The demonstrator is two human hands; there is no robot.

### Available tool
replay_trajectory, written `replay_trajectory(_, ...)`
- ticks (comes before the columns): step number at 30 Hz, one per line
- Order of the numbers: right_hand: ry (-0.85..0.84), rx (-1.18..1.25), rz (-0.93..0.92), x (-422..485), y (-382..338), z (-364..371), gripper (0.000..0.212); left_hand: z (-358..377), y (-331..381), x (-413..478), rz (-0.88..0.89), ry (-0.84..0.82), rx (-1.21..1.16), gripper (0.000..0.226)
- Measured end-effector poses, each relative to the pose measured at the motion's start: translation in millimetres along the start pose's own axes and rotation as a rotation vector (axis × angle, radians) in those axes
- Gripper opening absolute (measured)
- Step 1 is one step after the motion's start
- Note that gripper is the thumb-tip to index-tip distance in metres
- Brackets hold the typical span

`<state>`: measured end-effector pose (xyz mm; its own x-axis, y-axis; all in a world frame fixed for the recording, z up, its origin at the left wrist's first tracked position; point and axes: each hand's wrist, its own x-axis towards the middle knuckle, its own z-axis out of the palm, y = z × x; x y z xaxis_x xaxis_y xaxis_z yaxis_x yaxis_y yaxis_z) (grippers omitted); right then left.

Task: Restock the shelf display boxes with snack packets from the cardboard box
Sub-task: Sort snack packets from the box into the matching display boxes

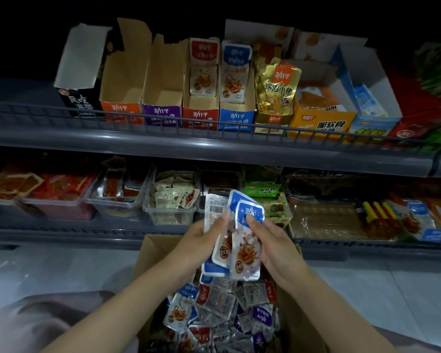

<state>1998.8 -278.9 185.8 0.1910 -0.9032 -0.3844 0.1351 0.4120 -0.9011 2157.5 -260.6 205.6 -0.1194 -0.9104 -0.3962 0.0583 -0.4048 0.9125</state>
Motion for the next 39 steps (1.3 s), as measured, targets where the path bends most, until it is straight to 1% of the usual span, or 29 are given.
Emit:
replay_trajectory(1, 0.023, 0.03, 0.031, 0.9, -0.3, -2.2, 0.03, -3.2, -0.1, 2.4, -0.032, 0.035, 0.026, 0.033)
replay_trajectory(3, 0.078, 0.079, 0.081, 4.3, -0.6, -9.0, 0.031, -11.0, 0.6, 9.0, -0.056, 0.175, 0.012, 0.027)
replay_trajectory(5, 0.119, 0.133, 0.114, 7.2, 0.0, -13.8, 0.034, -18.5, 3.8, 14.0, -0.039, 0.315, -0.138, 0.019)
replay_trajectory(7, 0.09, 0.199, 0.156, 7.9, 4.4, -13.3, 0.042, -22.9, 6.0, 17.6, 0.012, 0.414, -0.264, 0.01)
replay_trajectory(8, 0.064, 0.218, 0.189, 7.1, 7.7, -10.4, 0.046, -23.3, 6.6, 18.0, 0.046, 0.447, -0.297, 0.009)
replay_trajectory(10, 0.027, 0.252, 0.245, 5.1, 14.4, -2.0, 0.049, -20.9, 6.2, 18.8, 0.11, 0.488, -0.366, 0.012)
replay_trajectory(12, 0.014, 0.298, 0.279, 4.7, 19.2, 4.6, 0.052, -19.4, 2.1, 20.9, 0.105, 0.505, -0.437, 0.017)
replay_trajectory(13, 0.014, 0.311, 0.288, 4.8, 20.1, 6.5, 0.053, -18.1, 0.0, 20.6, 0.078, 0.485, -0.456, 0.022)
replay_trajectory(15, 0.023, 0.303, 0.275, 4.9, 18.6, 6.9, 0.053, -16.4, -4.2, 19.4, 0.027, 0.387, -0.436, 0.041)
replay_trajectory(17, 0.053, 0.27, 0.259, 6.4, 13.2, 1.7, 0.054, -15.4, -7.1, 17.9, 0.058, 0.26, -0.316, 0.066)
replay_trajectory(18, 0.063, 0.241, 0.247, 6.5, 9.0, -2.3, 0.055, -15.7, -6.8, 16.6, 0.128, 0.211, -0.192, 0.075)
replay_trajectory(19, 0.058, 0.204, 0.235, 6.9, 4.2, -6.6, 0.054, -18.3, -6.8, 16.6, 0.239, 0.185, 0.024, 0.077)
replay_trajectory(20, 0.042, 0.166, 0.224, 7.1, -0.5, -10.7, 0.048, -22.4, -5.5, 16.0, 0.376, 0.188, 0.313, 0.074)
replay_trajectory(22, 0.005, 0.106, 0.213, 6.2, -8.1, -15.4, 0.036, -32.2, -5.1, 16.1, 0.665, 0.242, 0.898, 0.054)
replay_trajectory(23, -0.004, 0.089, 0.211, 6.0, -10.1, -16.4, 0.037, -33.4, -5.6, 16.0, 0.771, 0.251, 1.1, 0.051)
replay_trajectory(24, -0.01, 0.078, 0.211, 5.9, -10.7, -17.1, 0.042, -32.1, -6.6, 14.6, 0.79, 0.201, 1.227, 0.058)
replay_trajectory(25, -0.015, 0.078, 0.212, 6.2, -10.2, -17.5, 0.046, -28.7, -6.9, 10.0, 0.74, 0.13, 1.275, 0.067)
replay_trajectory(27, -0.038, 0.079, 0.22, 4.7, -8.9, -16.4, 0.048, -28.6, -15.7, 8.5, 0.572, 0.021, 1.263, 0.088)
replay_trajectory(28, -0.058, 0.081, 0.223, 3.7, -8.7, -15.7, 0.045, -31.2, -16.9, 7.2, 0.524, 0.023, 1.271, 0.092)
replay_trajectory(29, -0.078, 0.092, 0.219, 3.3, -8.7, -15.2, 0.041, -32.3, -18.1, 13.6, 0.488, 0.017, 1.233, 0.089)
replay_trajectory(30, -0.095, 0.122, 0.205, 3.0, -9.7, -14.9, 0.038, -34.3, -16.8, 17.9, 0.418, 0.003, 1.094, 0.081)
replay_trajectory(31, -0.105, 0.169, 0.182, 3.2, -11.4, -15.1, 0.035, -33.1, -10.1, 20.3, 0.284, -0.025, 0.825, 0.07)
replay_trajectory(32, -0.102, 0.218, 0.156, 4.1, -13.7, -15.9, 0.034, -28.9, -1.9, 22.5, 0.135, -0.052, 0.504, 0.061)
replay_trajectory(33, -0.09, 0.25, 0.134, 5.1, -16.4, -16.9, 0.035, -26.1, 3.1, 23.0, 0.026, -0.076, 0.195, 0.052)
replay_trajectory(34, -0.071, 0.251, 0.117, 4.6, -18.9, -17.1, 0.037, -24.8, 5.0, 20.3, -0.044, -0.109, -0.021, 0.044)
replay_trajectory(35, -0.045, 0.228, 0.105, 4.3, -19.6, -16.4, 0.039, -21.9, 7.5, 15.8, -0.083, -0.151, -0.159, 0.04)
replay_trajectory(37, 0.019, 0.166, 0.089, 3.3, -16.5, -13.2, 0.04, -17.5, 7.9, 5.8, -0.096, -0.174, -0.241, 0.045)
replay_trajectory(38, 0.054, 0.15, 0.077, 2.1, -14.2, -10.0, 0.038, -15.4, 4.5, 1.1, -0.088, -0.171, -0.229, 0.046)
replay_trajectory(39, 0.091, 0.135, 0.057, 0.7, -12.1, -6.2, 0.036, -10.9, 2.7, 1.4, -0.066, -0.169, -0.191, 0.039)
